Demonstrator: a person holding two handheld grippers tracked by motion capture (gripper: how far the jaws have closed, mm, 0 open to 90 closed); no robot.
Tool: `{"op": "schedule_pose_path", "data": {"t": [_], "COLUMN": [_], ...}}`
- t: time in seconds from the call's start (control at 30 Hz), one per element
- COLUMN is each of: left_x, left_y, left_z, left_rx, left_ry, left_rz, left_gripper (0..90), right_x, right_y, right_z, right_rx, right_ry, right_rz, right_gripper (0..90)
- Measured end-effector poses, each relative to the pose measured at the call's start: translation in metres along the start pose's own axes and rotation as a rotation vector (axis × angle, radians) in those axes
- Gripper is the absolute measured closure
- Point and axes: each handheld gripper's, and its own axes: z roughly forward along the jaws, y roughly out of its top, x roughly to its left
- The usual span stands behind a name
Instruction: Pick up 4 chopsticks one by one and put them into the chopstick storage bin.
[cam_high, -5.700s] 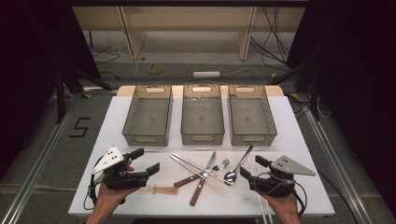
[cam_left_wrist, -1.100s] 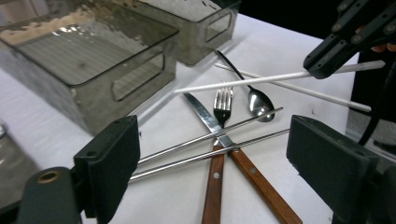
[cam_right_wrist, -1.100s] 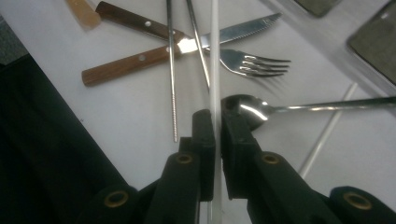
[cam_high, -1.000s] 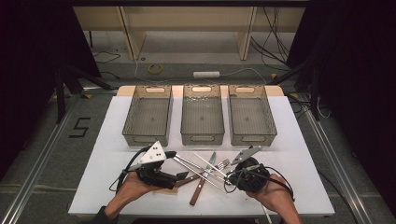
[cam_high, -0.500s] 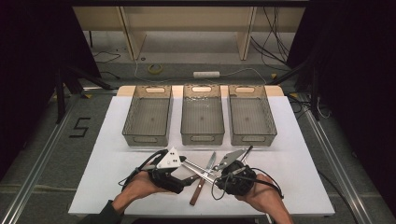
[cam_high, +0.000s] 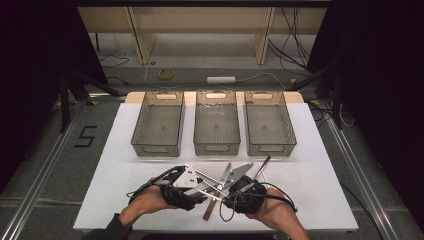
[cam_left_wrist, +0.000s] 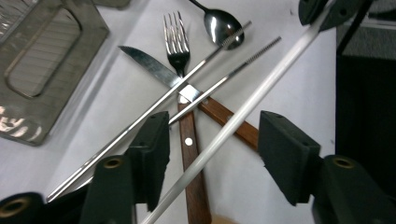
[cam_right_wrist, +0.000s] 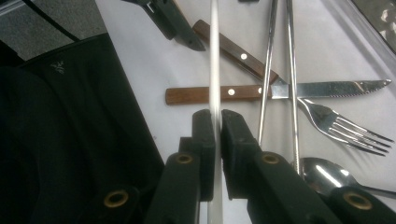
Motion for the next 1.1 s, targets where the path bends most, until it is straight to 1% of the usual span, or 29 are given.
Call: {"op": "schedule_pose_path", "data": {"t": [0.03, 0.07, 0.13, 0.2, 0.23, 0.33, 0.57, 0.67, 0.77, 0.8, 0.83, 0.93, 0.97, 1.0, 1.03, 1.07, 1.1], "left_x": [-0.001, -0.002, -0.004, -0.006, -0.007, -0.008, -0.008, -0.01, -0.012, -0.013, -0.014, -0.017, -0.019, -0.02, -0.022, -0.022, -0.022], "left_y": [0.0, 0.001, 0.001, 0.002, 0.002, 0.002, 0.001, 0.001, 0.002, 0.002, 0.003, 0.005, 0.006, 0.007, 0.008, 0.008, 0.008], "left_z": [0.0, 0.0, 0.001, 0.002, 0.002, 0.003, 0.002, 0.003, 0.003, 0.003, 0.003, 0.004, 0.004, 0.004, 0.005, 0.005, 0.005], "left_rx": [0.011, 0.022, 0.037, 0.05, 0.058, 0.069, 0.083, 0.098, 0.11, 0.116, 0.121, 0.147, 0.154, 0.169, 0.176, 0.199, 0.212], "left_ry": [-0.001, -0.002, -0.01, -0.018, -0.017, -0.032, -0.053, -0.068, -0.077, -0.083, -0.078, -0.091, -0.109, -0.122, -0.123, -0.122, -0.109], "left_rz": [0.012, 0.023, 0.043, 0.061, 0.07, 0.078, 0.094, 0.117, 0.144, 0.151, 0.157, 0.171, 0.173, 0.185, 0.176, 0.17, 0.177], "left_gripper": [46.0, 48.8, 49.8, 53.9, 55.5, 57.6, 68.6, 72.0, 74.9, 76.9, 76.9, 79.5, 81.0, 82.8, 84.4, 84.7, 84.7], "right_x": [0.001, 0.001, 0.002, 0.002, 0.002, 0.002, 0.003, 0.002, 0.001, -0.001, -0.001, -0.007, -0.008, -0.01, -0.012, -0.016, -0.023], "right_y": [0.0, 0.001, 0.001, 0.001, 0.001, 0.001, 0.0, 0.0, -0.002, -0.004, -0.004, -0.006, -0.006, -0.006, -0.006, -0.006, -0.009], "right_z": [0.0, 0.001, 0.001, 0.003, 0.003, 0.003, 0.005, 0.005, 0.005, 0.005, 0.005, 0.007, 0.007, 0.006, 0.005, 0.004, -0.001], "right_rx": [-0.003, 0.001, 0.0, 0.0, 0.006, 0.003, 0.007, 0.006, 0.006, -0.001, -0.001, -0.008, -0.015, -0.017, -0.023, -0.039, -0.099], "right_ry": [0.003, 0.012, 0.015, 0.02, 0.022, 0.029, 0.047, 0.048, 0.053, 0.059, 0.059, 0.074, 0.071, 0.073, 0.062, 0.056, 0.083], "right_rz": [0.003, -0.01, -0.011, -0.032, -0.029, -0.033, -0.053, -0.074, -0.081, -0.122, -0.122, -0.139, -0.137, -0.132, -0.125, -0.118, -0.08], "right_gripper": [85.3, 85.2, 85.2, 85.2, 85.2, 85.2, 85.2, 85.1, 85.0, 84.7, 84.7, 83.5, 82.7, 81.7, 81.2, 77.0, 70.4]}}
